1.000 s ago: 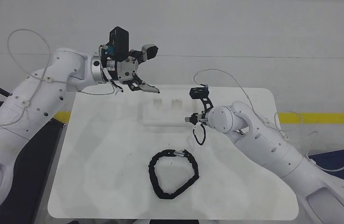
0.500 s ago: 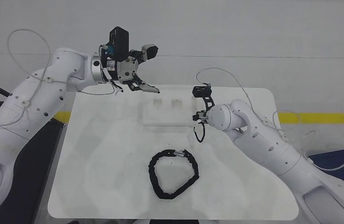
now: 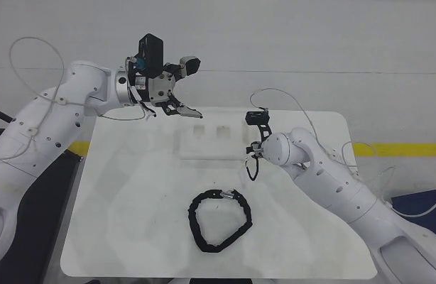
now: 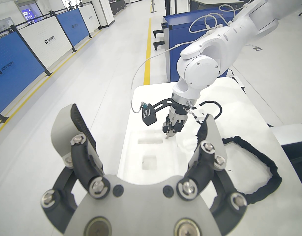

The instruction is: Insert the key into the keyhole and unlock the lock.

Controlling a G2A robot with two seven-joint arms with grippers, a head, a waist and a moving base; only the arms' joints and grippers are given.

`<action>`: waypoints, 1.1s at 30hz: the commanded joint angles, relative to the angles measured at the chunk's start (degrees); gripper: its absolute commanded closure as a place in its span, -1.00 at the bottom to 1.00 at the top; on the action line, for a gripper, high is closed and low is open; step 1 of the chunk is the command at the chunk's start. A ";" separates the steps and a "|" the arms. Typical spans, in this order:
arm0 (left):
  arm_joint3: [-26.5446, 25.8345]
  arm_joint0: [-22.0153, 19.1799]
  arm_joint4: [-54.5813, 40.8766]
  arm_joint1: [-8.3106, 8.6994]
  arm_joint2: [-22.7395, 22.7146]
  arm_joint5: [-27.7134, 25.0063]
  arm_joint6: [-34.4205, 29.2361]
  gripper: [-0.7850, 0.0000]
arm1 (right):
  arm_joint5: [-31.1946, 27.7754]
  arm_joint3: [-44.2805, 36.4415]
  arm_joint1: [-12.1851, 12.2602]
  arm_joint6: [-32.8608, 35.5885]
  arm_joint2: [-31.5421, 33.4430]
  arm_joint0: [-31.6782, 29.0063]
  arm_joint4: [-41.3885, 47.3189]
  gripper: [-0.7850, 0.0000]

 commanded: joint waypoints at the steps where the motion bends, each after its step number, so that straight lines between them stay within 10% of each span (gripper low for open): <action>1: 0.00 0.00 0.00 0.00 0.00 0.00 0.00 -1.00 | 0.07 0.07 -0.09 0.00 0.28 -0.11 -0.28 1.00; 21: 0.00 0.00 0.00 0.00 0.00 0.00 0.00 -1.00 | -1.41 2.33 -1.90 9.14 1.15 2.97 -3.37 1.00; 33: 0.00 0.00 0.00 0.00 0.00 0.00 0.00 -1.00 | -1.23 -3.74 0.46 11.57 13.11 0.39 3.73 1.00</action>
